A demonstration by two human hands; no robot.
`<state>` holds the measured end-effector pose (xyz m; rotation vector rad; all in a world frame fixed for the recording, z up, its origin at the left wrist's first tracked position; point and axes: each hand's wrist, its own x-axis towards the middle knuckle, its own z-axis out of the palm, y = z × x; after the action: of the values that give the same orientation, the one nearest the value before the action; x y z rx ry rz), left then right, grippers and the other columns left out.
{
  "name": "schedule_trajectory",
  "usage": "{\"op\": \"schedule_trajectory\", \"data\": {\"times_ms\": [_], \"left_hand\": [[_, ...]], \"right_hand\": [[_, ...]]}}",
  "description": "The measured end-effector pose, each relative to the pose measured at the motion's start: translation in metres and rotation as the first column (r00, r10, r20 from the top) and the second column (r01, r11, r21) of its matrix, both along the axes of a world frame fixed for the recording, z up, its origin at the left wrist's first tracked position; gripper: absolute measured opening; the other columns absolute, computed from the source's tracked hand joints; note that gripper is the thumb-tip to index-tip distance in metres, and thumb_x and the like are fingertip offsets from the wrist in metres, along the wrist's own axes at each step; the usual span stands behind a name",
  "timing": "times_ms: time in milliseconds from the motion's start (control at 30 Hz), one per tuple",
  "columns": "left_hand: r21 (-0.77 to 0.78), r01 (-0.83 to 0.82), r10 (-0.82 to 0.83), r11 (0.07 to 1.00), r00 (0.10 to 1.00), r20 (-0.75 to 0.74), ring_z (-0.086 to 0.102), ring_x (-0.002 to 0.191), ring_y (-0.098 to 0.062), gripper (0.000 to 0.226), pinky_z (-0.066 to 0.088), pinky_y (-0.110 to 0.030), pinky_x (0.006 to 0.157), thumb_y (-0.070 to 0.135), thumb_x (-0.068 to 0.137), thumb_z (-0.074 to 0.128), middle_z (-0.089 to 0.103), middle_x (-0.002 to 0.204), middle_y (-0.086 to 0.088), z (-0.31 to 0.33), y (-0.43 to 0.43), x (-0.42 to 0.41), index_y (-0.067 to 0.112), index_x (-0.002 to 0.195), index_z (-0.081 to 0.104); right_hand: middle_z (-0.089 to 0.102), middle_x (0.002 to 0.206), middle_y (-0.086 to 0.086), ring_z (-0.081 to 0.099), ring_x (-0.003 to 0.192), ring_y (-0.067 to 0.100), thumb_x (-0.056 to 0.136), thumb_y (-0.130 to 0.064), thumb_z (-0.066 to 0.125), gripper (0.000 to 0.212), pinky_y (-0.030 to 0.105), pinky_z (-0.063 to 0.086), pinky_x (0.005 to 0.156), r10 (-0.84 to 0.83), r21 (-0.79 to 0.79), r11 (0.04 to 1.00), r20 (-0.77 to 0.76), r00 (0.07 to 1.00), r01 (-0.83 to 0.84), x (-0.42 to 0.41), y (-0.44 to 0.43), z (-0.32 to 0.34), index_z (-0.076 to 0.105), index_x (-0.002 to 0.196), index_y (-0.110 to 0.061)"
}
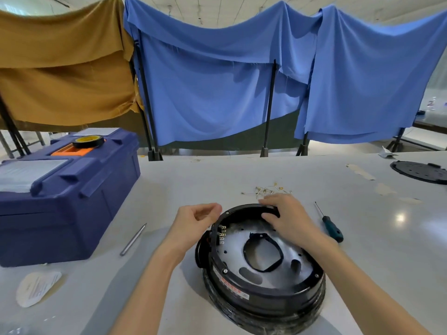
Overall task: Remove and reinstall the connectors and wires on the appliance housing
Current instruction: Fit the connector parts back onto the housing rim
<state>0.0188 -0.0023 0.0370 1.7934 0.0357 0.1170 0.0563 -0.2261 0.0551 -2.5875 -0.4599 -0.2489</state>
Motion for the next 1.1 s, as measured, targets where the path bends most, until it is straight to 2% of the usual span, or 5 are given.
{"op": "schedule_trajectory", "data": {"times_ms": [200,400,567,833,1100], "left_hand": [[0.151,-0.008,0.011,0.988,1.000,-0.016,0.062,0.103,-0.005,0.045,0.043,-0.019,0.093,0.011,0.076,0.080,0.068,0.112,0.004,-0.003,-0.020,0.007,0.015,0.118,0.067],[0.228,-0.158,0.148,0.961,0.987,0.058,0.067,0.093,-0.009,0.034,0.045,-0.014,0.077,-0.001,0.080,0.070,0.072,0.096,0.001,-0.008,-0.005,0.010,0.017,0.108,0.072],[0.285,-0.167,0.164,0.944,0.986,0.037,0.066,0.082,0.000,0.027,0.047,-0.013,0.074,0.001,0.079,0.073,0.073,0.085,0.008,-0.004,0.021,0.003,0.022,0.097,0.076],[0.253,-0.216,0.207,0.943,0.976,0.061,0.066,0.077,0.001,0.025,0.047,-0.018,0.070,0.004,0.081,0.071,0.073,0.084,0.008,-0.004,0.024,-0.006,0.021,0.098,0.076],[0.228,-0.230,0.225,0.946,0.973,0.051,0.067,0.078,-0.003,0.026,0.049,-0.019,0.071,0.003,0.081,0.070,0.073,0.084,0.006,-0.004,0.022,-0.005,0.019,0.101,0.077]], "right_hand": [[0.059,0.135,0.004,0.050,0.127,0.030,0.093,-0.002,0.047,0.049,0.037,0.042,0.104,-0.119,-0.023,0.993,-0.137,0.983,0.117,0.001,-0.025,-0.009,0.056,0.136,-0.024],[0.066,0.126,0.000,0.056,0.121,0.019,0.093,-0.002,0.049,0.038,0.027,0.044,0.099,-0.077,0.134,0.987,-0.118,0.990,0.093,-0.002,-0.014,-0.013,0.069,0.120,-0.018],[0.074,0.095,0.008,0.071,0.083,0.021,0.093,0.004,0.046,0.031,0.029,0.055,0.078,-0.142,0.436,0.868,-0.244,0.959,0.239,0.010,-0.028,-0.014,0.070,0.111,-0.004],[0.061,0.122,-0.002,0.046,0.121,0.030,0.079,-0.035,0.076,0.033,0.043,0.035,0.100,-0.294,0.031,0.952,-0.187,0.938,0.304,0.030,-0.051,-0.045,0.071,0.110,-0.026],[0.064,0.104,0.005,0.044,0.111,0.030,0.091,-0.017,0.058,0.020,0.043,0.038,0.093,-0.343,-0.045,0.939,-0.057,0.938,0.340,0.043,-0.051,-0.064,0.066,0.108,-0.022]]}}
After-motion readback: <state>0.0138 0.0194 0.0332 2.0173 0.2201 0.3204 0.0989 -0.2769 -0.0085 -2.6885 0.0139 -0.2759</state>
